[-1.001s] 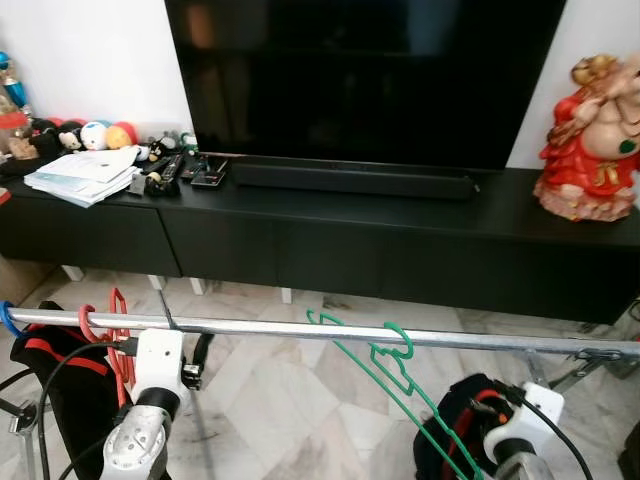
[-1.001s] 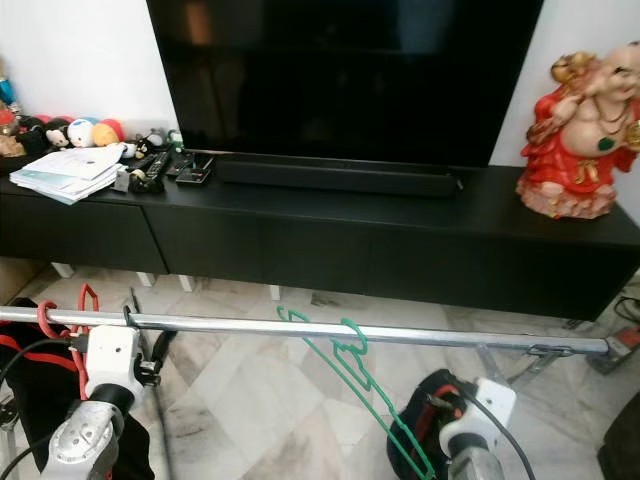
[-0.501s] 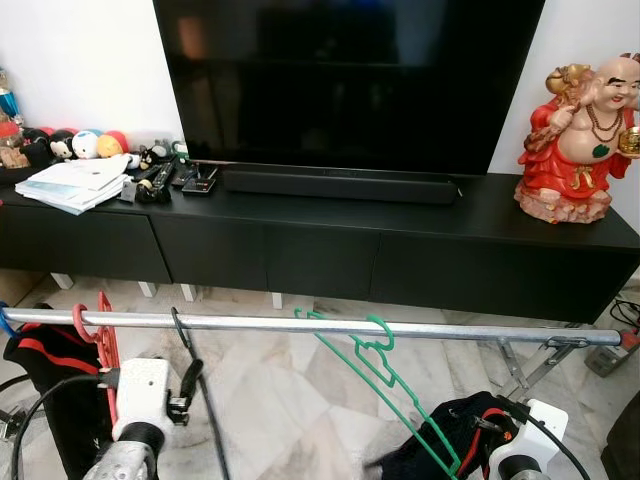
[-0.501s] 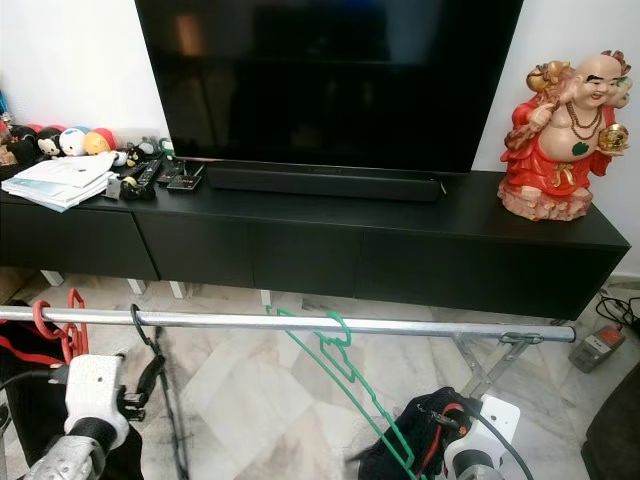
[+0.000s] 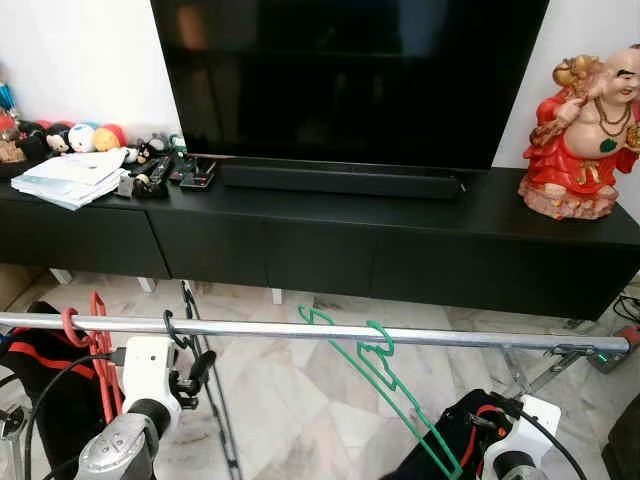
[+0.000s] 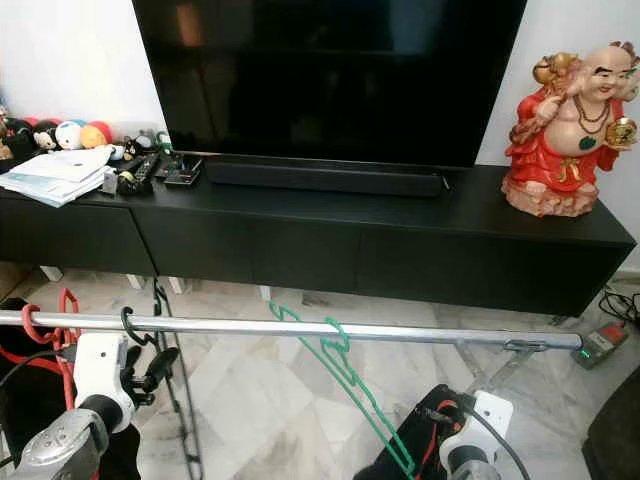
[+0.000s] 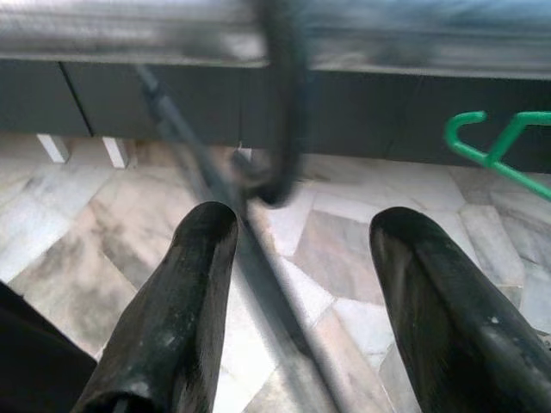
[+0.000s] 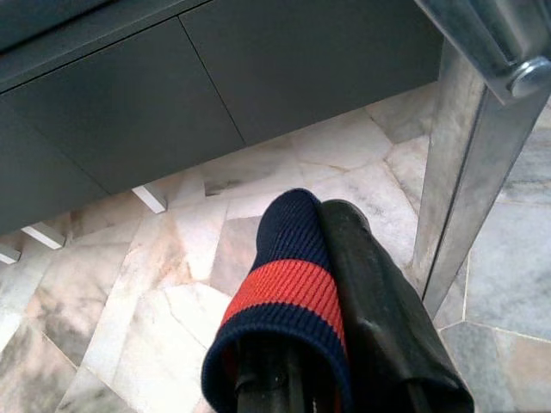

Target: Hang hanger

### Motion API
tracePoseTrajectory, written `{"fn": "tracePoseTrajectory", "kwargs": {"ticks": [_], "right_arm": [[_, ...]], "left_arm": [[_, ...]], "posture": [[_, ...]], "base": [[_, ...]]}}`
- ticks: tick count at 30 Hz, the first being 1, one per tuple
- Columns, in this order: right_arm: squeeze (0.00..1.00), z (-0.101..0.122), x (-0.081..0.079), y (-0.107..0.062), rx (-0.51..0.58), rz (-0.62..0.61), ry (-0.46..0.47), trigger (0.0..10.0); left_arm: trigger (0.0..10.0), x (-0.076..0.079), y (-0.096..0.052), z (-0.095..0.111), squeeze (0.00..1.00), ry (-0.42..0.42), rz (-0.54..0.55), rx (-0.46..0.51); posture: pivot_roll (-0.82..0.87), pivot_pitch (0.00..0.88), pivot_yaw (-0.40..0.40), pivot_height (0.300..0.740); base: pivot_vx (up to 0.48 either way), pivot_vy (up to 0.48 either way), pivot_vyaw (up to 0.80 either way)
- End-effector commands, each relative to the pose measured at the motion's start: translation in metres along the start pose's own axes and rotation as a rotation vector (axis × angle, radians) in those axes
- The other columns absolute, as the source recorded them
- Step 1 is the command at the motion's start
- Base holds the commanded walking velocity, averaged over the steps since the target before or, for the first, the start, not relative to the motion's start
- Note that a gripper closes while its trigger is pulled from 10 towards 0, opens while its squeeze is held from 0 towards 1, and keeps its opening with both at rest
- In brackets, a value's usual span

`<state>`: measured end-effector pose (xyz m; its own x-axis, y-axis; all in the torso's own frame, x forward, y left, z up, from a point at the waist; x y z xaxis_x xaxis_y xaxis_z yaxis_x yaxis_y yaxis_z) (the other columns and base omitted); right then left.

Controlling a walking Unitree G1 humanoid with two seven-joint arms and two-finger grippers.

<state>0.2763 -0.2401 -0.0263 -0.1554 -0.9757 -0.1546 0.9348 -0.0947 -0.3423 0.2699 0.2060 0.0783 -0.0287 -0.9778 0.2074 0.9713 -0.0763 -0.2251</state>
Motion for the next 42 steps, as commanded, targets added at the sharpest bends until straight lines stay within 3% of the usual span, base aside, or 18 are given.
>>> {"fn": "tracePoseTrajectory", "kwargs": {"ticks": [1,11,15,18,21,22,25,28,35,36,37,38,42], "right_arm": [[0.0,0.003,-0.001,0.002,0.003,0.01,-0.008,10.0],[0.0,0.0,0.001,0.0,-0.01,0.012,-0.014,10.0],[0.0,0.0,-0.001,0.001,-0.014,0.021,-0.02,10.0],[0.0,0.001,-0.003,0.002,-0.016,0.025,-0.02,10.0],[0.0,0.001,-0.004,0.003,-0.016,0.029,-0.022,10.0],[0.0,0.002,-0.005,0.003,-0.016,0.031,-0.023,10.0],[0.0,0.001,-0.006,0.003,-0.019,0.031,-0.024,10.0],[0.0,0.0,-0.006,0.003,-0.024,0.03,-0.023,10.0],[0.0,-0.002,-0.007,0.003,-0.028,0.031,-0.02,10.0],[0.0,-0.002,-0.007,0.003,-0.029,0.031,-0.019,10.0],[0.0,-0.002,-0.007,0.003,-0.029,0.031,-0.019,10.0],[0.0,-0.003,-0.008,0.002,-0.03,0.032,-0.018,10.0],[0.0,-0.004,-0.008,0.002,-0.035,0.034,-0.017,10.0]], "left_arm": [[10.0,-0.003,-0.011,-0.01,0.0,-0.001,-0.014,-0.047],[10.0,-0.011,-0.039,-0.02,0.0,-0.024,0.023,-0.108],[10.0,-0.011,-0.043,-0.014,0.0,-0.087,0.043,-0.095],[10.0,-0.006,-0.039,-0.01,0.0,-0.106,0.025,-0.091],[10.0,-0.004,-0.032,-0.007,0.0,-0.07,0.017,-0.097],[10.0,-0.003,-0.023,-0.001,0.0,-0.057,0.019,-0.084],[10.0,-0.008,-0.014,0.005,0.0,-0.045,0.061,-0.08],[10.0,-0.019,0.0,0.0,0.0,0.003,0.133,-0.157],[10.0,-0.017,0.011,0.01,0.0,0.036,0.09,-0.164],[10.0,-0.018,0.011,0.009,0.25,0.045,0.089,-0.178],[10.0,-0.019,0.011,0.009,0.25,0.052,0.089,-0.188],[10.0,-0.021,0.01,0.006,1.0,0.061,0.092,-0.212],[10.0,-0.025,0.01,0.006,1.0,0.067,0.097,-0.233]], "posture": [[0.08,0.0,0.027,0.74],[0.11,0.0,0.015,0.74],[0.12,0.0,0.011,0.74],[0.12,0.0,0.01,0.74],[0.11,0.0,0.013,0.74],[0.11,0.0,0.015,0.74],[0.1,0.0,0.017,0.74],[0.09,0.0,0.024,0.74],[0.08,0.0,0.036,0.74],[0.08,0.0,0.037,0.74],[0.08,0.0,0.036,0.74],[0.08,0.0,0.037,0.74],[0.09,0.0,0.036,0.74]], "base": [[0.0,0.0,0.0],[0.0,0.0,0.0],[0.0,0.0,0.0],[0.0,0.0,0.0],[0.0,0.0,0.0],[0.0,0.0,0.0],[0.0,0.0,0.0],[0.0,0.0,0.0],[0.0,0.0,0.0],[0.0,0.0,0.0],[0.0,0.0,0.0],[0.0,0.0,0.0],[0.0,0.0,0.0]]}}
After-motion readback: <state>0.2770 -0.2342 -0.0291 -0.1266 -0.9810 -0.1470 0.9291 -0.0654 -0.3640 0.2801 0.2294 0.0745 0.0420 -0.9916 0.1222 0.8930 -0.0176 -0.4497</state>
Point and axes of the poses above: a point about 5 cm out from each wrist's last joint towards the gripper, its own y axis pointing out of the wrist towards the gripper, its own z axis along the axis of the wrist's last joint, x = y × z, the point moved 3 cm from there along y, pointing out of the wrist towards the gripper, and after that the axes turned 7 degrees about -y, right-handed, at the moved point
